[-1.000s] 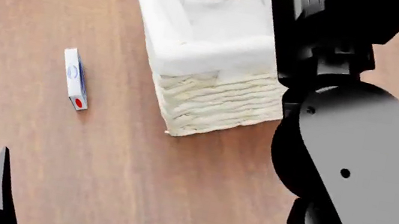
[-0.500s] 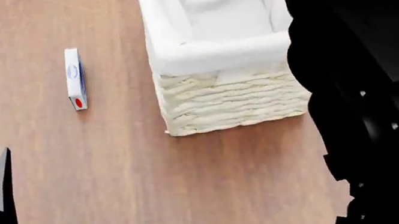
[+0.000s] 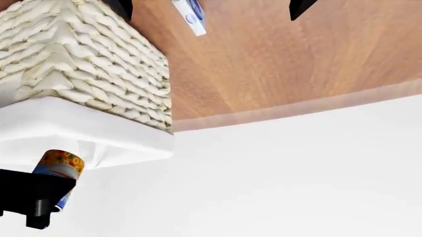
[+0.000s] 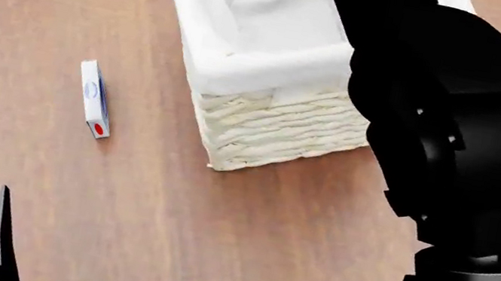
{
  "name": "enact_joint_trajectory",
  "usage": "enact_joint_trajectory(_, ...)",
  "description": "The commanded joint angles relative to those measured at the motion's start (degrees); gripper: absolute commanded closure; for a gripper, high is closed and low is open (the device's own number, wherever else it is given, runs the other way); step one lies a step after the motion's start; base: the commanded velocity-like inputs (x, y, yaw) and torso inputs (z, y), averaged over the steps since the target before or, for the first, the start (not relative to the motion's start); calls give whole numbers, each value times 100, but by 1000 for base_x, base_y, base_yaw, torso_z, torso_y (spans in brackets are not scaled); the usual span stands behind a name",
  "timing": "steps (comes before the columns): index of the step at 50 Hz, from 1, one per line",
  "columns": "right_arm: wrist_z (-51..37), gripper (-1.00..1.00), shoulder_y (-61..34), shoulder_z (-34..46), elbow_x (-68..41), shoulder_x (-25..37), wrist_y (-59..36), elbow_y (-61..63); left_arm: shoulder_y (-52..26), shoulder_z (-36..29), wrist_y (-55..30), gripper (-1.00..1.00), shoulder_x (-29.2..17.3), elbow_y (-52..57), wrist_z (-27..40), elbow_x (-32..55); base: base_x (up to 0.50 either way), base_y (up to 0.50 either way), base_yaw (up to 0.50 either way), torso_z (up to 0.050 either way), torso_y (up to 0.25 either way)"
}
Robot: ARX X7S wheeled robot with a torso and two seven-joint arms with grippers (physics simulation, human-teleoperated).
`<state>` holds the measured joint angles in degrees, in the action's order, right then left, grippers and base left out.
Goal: Pick up the alphabet soup and the cream cheese box, and put them in the basket.
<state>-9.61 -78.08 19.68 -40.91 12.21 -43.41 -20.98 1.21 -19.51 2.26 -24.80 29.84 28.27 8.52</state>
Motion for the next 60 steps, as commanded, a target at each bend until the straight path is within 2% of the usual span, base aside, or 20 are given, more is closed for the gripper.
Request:
enact_joint_trajectory(1, 221, 100, 61, 124, 252, -30, 180, -197, 9, -7, 19, -100, -3, -30, 17, 2, 0, 0, 0, 0, 0)
enact_joint_trajectory(20, 215, 100, 58, 189, 245, -37, 182, -263, 26, -20, 33, -100, -20, -39, 42, 0, 0, 0, 0, 0, 1)
enact_joint_trajectory(21, 226, -100, 55, 199, 251, -39, 188, -288, 40, -11, 27, -100, -33, -8, 50, -1, 0, 0, 0, 0, 0)
enact_joint_trajectory(40, 86, -100, 184, 214, 161, 40, 87, 101, 66, -34, 33, -100, -49, 20, 78, -11, 0, 0, 0, 0, 0)
enact_joint_trajectory(55, -718, -100, 914, 73, 117, 823, -1, 2978, -29, -103, 4, -100, -26, -48, 44, -2, 0, 0, 0, 0, 1)
enact_joint_trajectory(60, -1006, -100, 1470, -4, 120, 1136, 60, 3929, -75, -109, 8, -100, -16, -116, 26, 28, 0, 0, 0, 0, 0)
